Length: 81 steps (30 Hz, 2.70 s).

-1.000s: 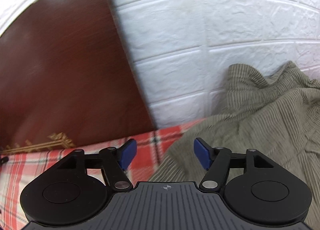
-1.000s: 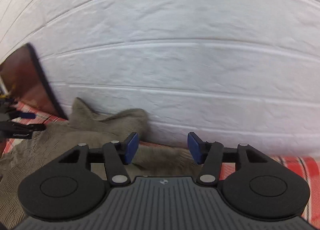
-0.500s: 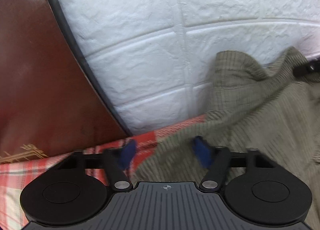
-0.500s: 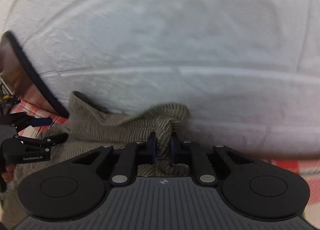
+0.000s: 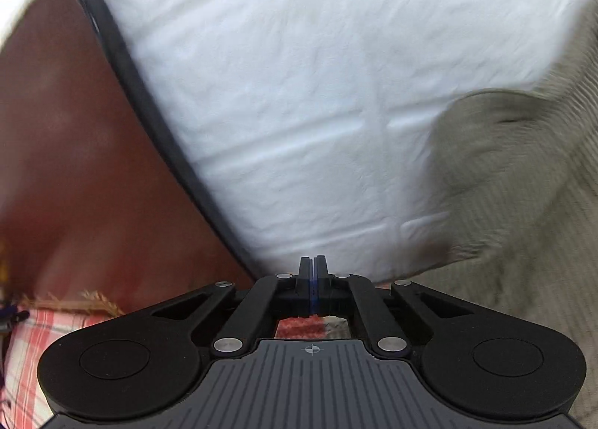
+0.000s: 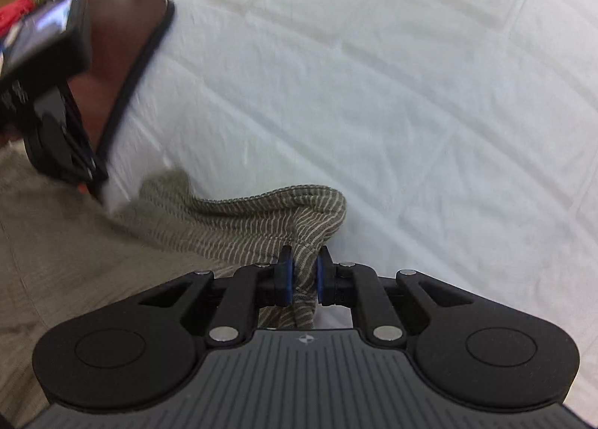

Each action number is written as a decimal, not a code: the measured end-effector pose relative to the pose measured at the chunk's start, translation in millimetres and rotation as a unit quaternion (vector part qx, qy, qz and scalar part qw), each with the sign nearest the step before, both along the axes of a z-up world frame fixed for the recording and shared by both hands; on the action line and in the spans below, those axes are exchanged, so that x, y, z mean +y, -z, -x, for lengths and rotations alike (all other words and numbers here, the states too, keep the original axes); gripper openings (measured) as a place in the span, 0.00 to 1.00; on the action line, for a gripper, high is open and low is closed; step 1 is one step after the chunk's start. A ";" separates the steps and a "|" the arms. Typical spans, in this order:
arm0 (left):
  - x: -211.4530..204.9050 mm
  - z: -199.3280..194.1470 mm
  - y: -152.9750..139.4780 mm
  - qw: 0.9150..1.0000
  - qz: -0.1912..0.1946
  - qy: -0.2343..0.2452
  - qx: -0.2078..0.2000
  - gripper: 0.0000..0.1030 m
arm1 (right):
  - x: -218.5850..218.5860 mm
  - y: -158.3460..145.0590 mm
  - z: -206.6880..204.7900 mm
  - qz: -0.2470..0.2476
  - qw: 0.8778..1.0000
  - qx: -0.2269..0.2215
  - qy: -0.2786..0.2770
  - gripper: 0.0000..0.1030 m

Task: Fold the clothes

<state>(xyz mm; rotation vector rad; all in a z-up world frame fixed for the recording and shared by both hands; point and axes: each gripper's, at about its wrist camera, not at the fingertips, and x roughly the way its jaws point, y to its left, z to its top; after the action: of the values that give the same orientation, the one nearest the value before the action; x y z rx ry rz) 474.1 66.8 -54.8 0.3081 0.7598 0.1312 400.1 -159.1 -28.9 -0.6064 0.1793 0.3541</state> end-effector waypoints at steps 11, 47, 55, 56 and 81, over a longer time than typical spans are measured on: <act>54.0 17.1 -31.6 0.991 0.126 0.035 0.017 0.66 | -35.4 -6.1 -5.9 -0.036 0.997 0.049 0.056 0.61; 49.7 35.3 -29.5 0.989 0.133 0.050 0.045 0.00 | -126.6 15.9 -25.7 -0.184 0.928 0.279 0.163 0.62; 46.7 19.7 -21.6 0.993 0.120 -0.010 -0.007 0.00 | -117.8 5.0 -31.2 -0.235 0.930 0.244 0.144 0.05; 46.8 17.4 -21.9 0.992 0.122 -0.017 -0.013 0.00 | -120.3 5.4 -33.6 -0.242 0.926 0.246 0.150 0.05; 68.8 116.4 -79.0 0.995 0.083 -0.040 -0.037 0.72 | -146.8 -30.8 86.8 -0.270 0.913 0.223 0.208 0.57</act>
<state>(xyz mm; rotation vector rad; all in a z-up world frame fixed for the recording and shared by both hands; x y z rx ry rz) 357.6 135.6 24.1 0.1130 0.7045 0.1539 313.2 -305.9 1.9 0.0787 0.6175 0.1100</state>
